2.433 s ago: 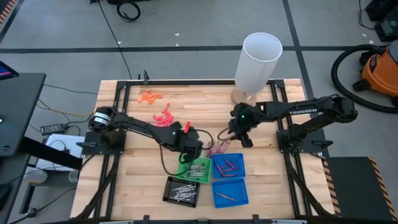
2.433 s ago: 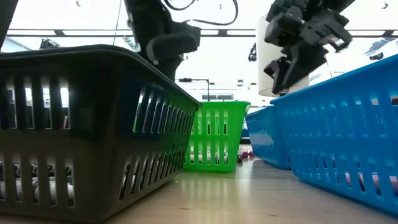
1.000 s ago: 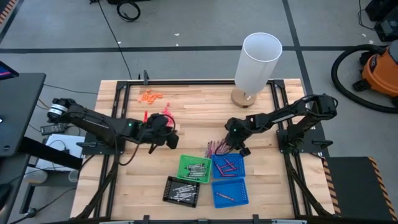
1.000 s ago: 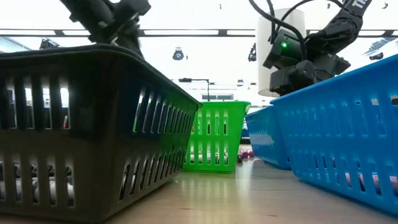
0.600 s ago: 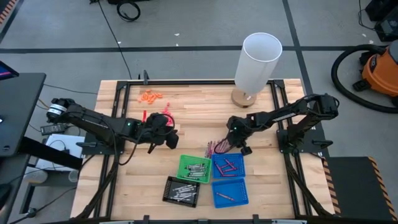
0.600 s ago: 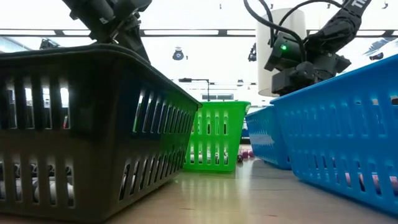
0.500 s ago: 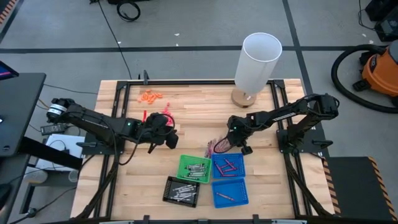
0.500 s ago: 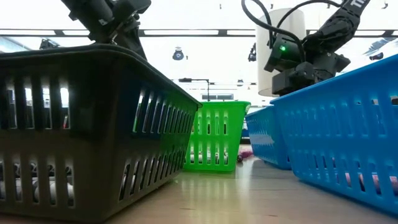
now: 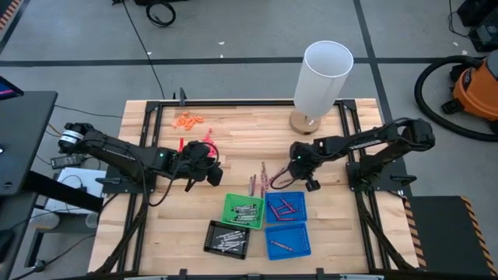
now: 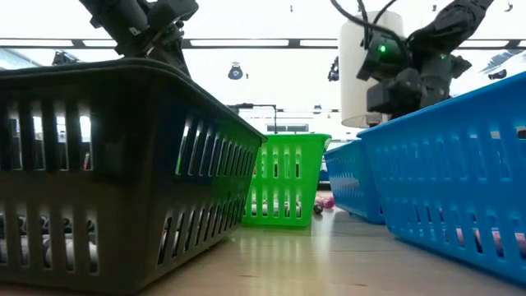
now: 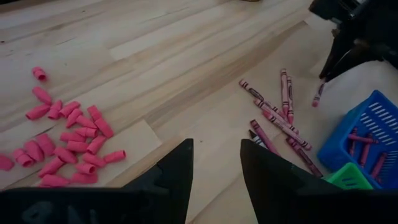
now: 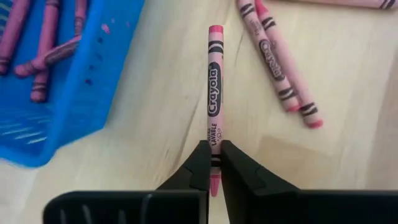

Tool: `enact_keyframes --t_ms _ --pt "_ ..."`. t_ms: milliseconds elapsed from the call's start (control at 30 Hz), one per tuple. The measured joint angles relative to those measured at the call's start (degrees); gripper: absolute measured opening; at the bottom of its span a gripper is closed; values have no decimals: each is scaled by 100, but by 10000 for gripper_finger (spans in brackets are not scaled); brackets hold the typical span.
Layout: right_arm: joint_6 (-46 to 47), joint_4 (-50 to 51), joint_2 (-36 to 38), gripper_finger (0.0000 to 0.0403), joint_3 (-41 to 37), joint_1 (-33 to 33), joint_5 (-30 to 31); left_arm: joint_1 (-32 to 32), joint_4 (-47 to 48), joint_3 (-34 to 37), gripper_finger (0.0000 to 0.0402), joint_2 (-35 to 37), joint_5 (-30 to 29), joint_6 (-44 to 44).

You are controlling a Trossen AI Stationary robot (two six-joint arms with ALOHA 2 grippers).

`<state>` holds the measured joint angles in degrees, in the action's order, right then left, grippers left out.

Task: Sort crayons
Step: Put the pink crayon into the bottom blue bin

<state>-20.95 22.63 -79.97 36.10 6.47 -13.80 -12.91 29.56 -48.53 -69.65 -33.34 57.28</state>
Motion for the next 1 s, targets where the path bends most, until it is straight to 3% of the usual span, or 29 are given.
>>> enact_keyframes --t_ms 200,367,600,700,833,1000 --pt "215 605 359 29 386 4 107 48 16 0 142 -2 1 9" --pt "975 877 616 29 877 -3 21 246 0 0 142 -4 -2 4" --pt "2870 691 606 29 1316 -108 -964 347 -214 0 142 -4 158 -94" --pt "3569 413 602 30 1329 -373 -1414 335 -679 0 142 -4 618 -725" --pt "4341 207 602 30 1329 -833 -1470 307 -1597 0 142 -4 1485 -1786" --pt "5069 200 487 30 1329 -1491 -1323 147 -2312 0 142 -4 1680 -2694"
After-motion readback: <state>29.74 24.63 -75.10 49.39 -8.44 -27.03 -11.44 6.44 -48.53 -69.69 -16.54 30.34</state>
